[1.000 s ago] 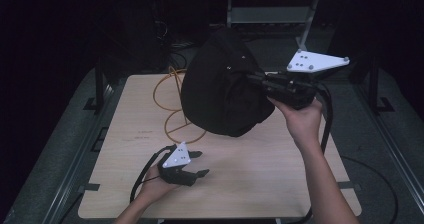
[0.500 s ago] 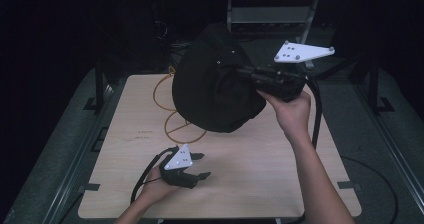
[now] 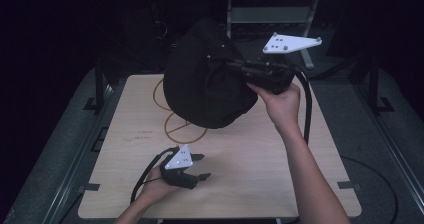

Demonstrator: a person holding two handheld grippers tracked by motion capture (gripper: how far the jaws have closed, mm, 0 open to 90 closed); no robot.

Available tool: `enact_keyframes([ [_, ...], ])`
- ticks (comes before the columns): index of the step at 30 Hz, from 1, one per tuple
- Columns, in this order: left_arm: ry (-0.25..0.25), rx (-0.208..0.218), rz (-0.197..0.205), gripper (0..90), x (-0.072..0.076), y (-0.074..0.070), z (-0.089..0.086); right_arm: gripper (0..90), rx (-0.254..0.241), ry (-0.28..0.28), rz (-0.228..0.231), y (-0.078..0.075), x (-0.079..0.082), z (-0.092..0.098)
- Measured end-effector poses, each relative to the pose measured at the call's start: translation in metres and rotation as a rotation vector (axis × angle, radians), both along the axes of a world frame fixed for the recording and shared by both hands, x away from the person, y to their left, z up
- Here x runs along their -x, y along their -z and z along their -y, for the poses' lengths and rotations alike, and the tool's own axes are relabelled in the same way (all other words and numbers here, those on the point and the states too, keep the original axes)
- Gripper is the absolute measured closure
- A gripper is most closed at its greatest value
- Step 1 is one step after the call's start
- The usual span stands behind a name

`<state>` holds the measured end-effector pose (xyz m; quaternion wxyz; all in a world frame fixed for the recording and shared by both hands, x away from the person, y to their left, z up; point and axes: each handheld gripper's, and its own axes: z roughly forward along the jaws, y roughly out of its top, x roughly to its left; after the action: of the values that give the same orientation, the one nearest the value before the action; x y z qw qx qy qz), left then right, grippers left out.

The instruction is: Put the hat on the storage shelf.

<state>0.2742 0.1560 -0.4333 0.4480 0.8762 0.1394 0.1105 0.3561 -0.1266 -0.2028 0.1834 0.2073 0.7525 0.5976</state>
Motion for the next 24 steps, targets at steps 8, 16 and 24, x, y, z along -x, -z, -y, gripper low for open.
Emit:
enact_keyframes([
  [8,0.006,0.0,0.0,36.5,0.001,-0.002,0.0,86.1,0.007,-0.014,-0.012,-0.006,-0.009,-0.015],
  [16,0.014,-0.001,0.006,36.3,0.0,-0.001,-0.001,86.1,0.005,-0.021,-0.028,-0.014,-0.02,-0.029],
  [24,0.014,0.004,0.005,36.2,0.0,-0.002,-0.001,86.0,0.007,-0.032,-0.036,-0.021,-0.034,-0.044],
])
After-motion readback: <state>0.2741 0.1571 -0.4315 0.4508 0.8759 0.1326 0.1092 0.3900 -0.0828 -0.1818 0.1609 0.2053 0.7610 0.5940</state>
